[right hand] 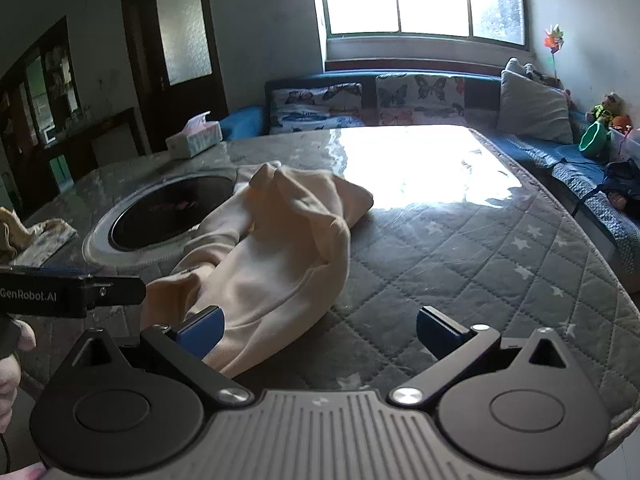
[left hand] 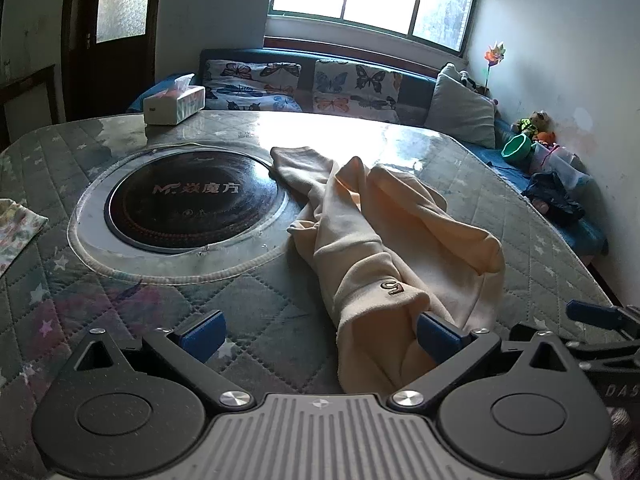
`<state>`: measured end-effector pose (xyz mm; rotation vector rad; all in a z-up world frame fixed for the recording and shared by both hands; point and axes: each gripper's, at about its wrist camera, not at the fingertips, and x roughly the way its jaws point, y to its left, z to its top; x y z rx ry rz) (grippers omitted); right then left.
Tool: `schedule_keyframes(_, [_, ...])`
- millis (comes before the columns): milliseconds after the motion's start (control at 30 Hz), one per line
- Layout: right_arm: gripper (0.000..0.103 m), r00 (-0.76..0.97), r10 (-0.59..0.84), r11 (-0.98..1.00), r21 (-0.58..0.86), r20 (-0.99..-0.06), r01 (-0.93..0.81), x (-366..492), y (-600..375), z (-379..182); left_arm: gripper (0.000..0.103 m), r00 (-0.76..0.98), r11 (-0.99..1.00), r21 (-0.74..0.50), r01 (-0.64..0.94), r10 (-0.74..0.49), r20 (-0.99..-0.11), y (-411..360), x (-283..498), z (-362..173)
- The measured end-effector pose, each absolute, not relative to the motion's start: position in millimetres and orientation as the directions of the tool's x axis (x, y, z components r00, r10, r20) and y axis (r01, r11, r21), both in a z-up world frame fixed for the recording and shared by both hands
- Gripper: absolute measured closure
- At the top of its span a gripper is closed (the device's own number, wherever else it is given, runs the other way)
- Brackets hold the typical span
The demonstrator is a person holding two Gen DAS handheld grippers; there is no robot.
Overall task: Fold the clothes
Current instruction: 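Move both grippers toward the crumpled cream shirt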
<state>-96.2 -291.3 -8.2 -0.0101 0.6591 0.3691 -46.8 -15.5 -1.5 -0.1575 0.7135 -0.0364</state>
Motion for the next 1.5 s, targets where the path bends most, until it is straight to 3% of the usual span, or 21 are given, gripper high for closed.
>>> schedule_keyframes(1500, [0.0,0.688,0.356,0.921,0.111,-0.632,-0.374,-68.7,-267.9,-5.4,0.0,0.734,0.994,-0.111,-0.023,-0.059,-0.677,-14.9,-23.4,-0.7])
